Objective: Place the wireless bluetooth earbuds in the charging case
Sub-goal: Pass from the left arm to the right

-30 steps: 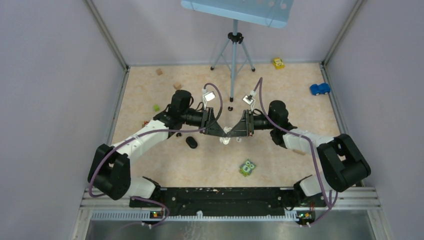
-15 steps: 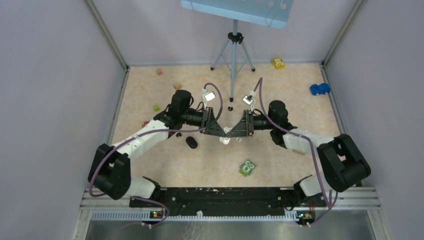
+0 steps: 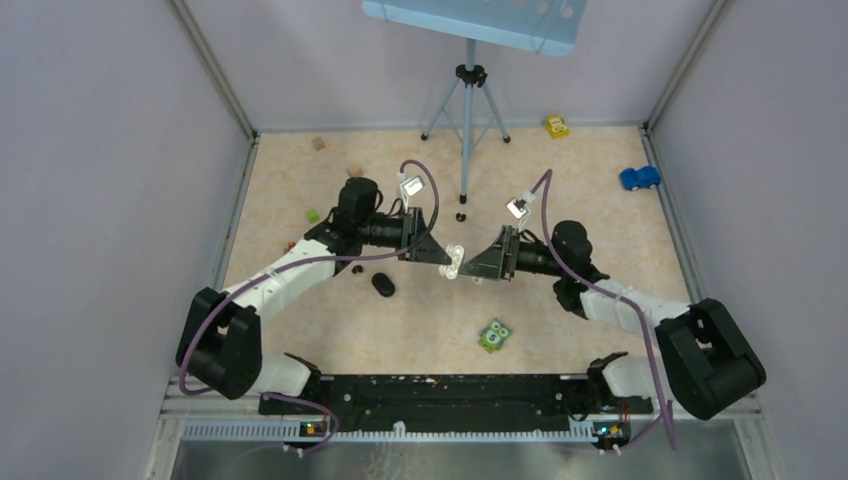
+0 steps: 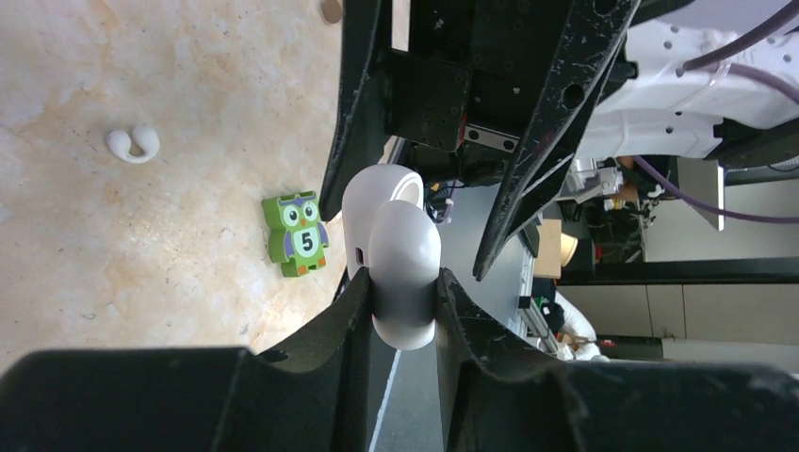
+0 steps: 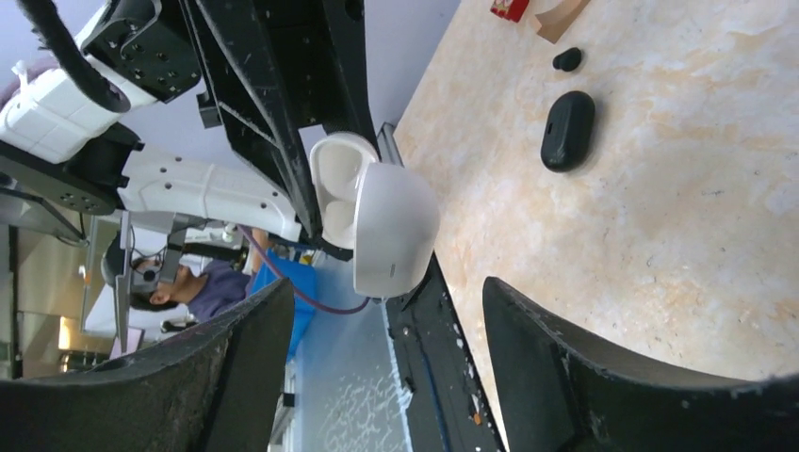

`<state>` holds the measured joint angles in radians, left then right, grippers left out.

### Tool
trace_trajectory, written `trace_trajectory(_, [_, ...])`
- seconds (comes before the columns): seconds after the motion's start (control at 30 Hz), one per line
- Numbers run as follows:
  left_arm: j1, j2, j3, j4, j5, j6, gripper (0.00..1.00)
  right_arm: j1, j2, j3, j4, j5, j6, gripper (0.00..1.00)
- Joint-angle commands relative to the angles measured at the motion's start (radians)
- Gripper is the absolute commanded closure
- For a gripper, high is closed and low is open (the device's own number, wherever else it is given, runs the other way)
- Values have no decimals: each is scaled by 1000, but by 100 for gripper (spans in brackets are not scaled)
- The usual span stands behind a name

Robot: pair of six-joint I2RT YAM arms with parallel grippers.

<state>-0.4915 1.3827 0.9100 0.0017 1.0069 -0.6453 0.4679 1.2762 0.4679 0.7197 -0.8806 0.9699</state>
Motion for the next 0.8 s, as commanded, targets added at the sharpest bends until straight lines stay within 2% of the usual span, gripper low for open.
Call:
trace_trajectory(0.0, [12, -27, -12, 80, -1, -35, 93, -6, -57, -47, 162, 98, 88, 28])
trace_trajectory(0.2, [17, -29, -18, 106, 3, -60, 94, -6, -52, -65, 222, 123, 120, 31])
trace_trajectory(0.57, [18, -31, -28, 137, 13, -87, 92, 15, 54, -33, 347, 95, 164, 37])
trace_trajectory(0.77, [18, -30, -28, 141, 13, -94, 92, 35, 107, -15, 406, 101, 189, 46])
